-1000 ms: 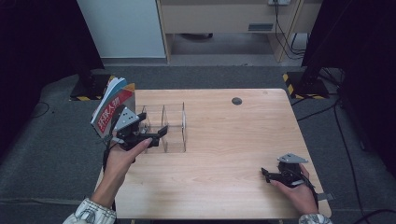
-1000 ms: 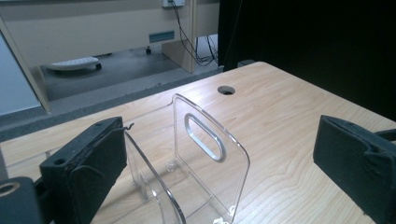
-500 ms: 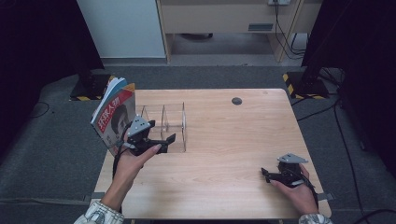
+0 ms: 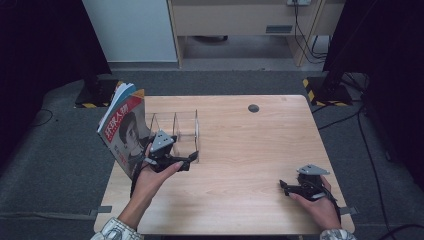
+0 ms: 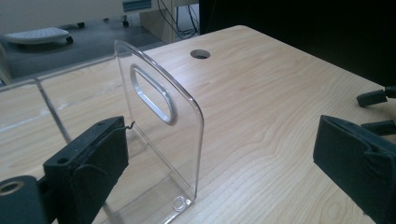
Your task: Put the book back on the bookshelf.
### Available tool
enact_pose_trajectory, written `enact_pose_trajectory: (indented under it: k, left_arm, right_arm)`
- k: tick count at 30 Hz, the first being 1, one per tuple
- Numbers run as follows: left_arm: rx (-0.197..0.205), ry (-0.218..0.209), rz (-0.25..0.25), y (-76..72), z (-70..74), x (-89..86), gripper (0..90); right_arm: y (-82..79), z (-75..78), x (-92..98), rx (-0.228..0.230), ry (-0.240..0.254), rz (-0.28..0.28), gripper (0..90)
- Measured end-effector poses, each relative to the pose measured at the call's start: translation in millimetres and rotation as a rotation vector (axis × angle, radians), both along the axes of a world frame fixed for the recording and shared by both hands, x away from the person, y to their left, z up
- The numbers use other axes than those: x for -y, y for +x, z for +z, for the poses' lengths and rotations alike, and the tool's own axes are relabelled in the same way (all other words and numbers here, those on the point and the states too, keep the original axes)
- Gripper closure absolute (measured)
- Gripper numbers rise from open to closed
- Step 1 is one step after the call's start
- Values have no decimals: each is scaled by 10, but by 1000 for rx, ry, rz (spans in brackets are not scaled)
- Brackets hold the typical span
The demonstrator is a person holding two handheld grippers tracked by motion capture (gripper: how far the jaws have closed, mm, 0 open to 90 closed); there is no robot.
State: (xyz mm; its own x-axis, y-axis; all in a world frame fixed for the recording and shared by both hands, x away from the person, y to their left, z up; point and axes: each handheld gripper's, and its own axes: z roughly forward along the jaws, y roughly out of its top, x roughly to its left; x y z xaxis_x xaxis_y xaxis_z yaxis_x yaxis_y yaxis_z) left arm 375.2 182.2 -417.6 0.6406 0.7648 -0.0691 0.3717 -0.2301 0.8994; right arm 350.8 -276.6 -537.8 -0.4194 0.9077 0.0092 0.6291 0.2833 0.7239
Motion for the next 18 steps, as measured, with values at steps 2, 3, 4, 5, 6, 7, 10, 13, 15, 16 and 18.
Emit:
enact_pose_trajectory:
  k: [2,3,4,5,6,7,10,13,15,16,18]
  left_arm:
    - [-7,1,-4,-8,-36,29,26]
    - [-13,4,-7,-13,-62,48,26]
    - [-15,7,-10,-14,-77,59,26]
    - [-20,9,-11,-19,-98,78,27]
    - [-23,14,-15,-21,-121,97,28]
    - [-25,14,-16,-21,-136,107,28]
    - [-35,19,-21,-27,-198,158,30]
    - [-45,27,-27,-31,-256,210,32]
    - [-54,33,-36,-33,-299,252,35]
    - [-58,37,-42,-33,-323,274,35]
    - [-66,43,-46,-34,-370,315,37]
  right_arm:
    - [0,-1,-1,1,-1,-1,122]
    - [-1,-1,-1,1,-1,-1,122]
    - [-1,-1,0,3,-2,0,121]
    - [-3,0,0,1,-1,0,121]
    - [-5,0,1,1,-1,0,121]
    - [-5,0,1,1,0,1,121]
    - [-5,0,1,1,-1,1,121]
    - [-9,-2,0,3,-1,0,121]
    - [-13,-1,2,1,-1,1,120]
    - [-14,-1,1,1,1,-1,120]
    - [-15,-1,1,1,1,0,120]
